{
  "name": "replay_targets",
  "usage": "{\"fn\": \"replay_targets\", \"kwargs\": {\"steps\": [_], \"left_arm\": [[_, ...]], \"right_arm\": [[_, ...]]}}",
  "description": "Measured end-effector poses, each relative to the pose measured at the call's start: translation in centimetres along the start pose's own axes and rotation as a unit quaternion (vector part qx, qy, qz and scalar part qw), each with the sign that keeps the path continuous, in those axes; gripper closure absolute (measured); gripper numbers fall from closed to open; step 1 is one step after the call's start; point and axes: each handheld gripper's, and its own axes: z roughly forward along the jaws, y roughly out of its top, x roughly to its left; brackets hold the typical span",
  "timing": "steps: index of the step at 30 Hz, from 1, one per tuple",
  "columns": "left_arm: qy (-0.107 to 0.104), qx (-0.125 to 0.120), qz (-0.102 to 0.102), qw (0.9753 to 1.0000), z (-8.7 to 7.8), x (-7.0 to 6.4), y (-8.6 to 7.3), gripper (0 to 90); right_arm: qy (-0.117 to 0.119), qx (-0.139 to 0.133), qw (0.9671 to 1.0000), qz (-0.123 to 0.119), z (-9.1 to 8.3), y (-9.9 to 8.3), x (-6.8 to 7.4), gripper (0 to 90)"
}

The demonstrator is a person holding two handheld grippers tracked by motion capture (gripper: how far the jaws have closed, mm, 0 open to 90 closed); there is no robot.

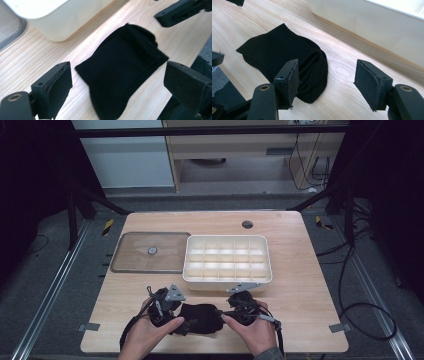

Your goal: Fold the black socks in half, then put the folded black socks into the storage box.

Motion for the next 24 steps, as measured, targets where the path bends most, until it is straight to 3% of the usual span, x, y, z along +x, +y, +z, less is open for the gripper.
{"fn": "replay_targets", "kwargs": {"steps": [10,19,24], "left_arm": [[0.017,0.000,-0.021,0.9996,-1.0,1.3,-0.5,10.3],[0.024,0.006,-0.012,0.9996,-1.0,1.5,-2.4,10.9],[0.020,0.017,-0.006,0.9996,-0.7,1.2,-3.6,18.4]], "right_arm": [[-0.001,0.007,0.9999,-0.014,0.0,0.6,0.5,38.4],[0.001,0.003,0.9999,-0.015,0.4,0.5,0.5,45.6],[0.001,0.005,0.9999,-0.013,1.1,0.7,0.7,52.7]]}}
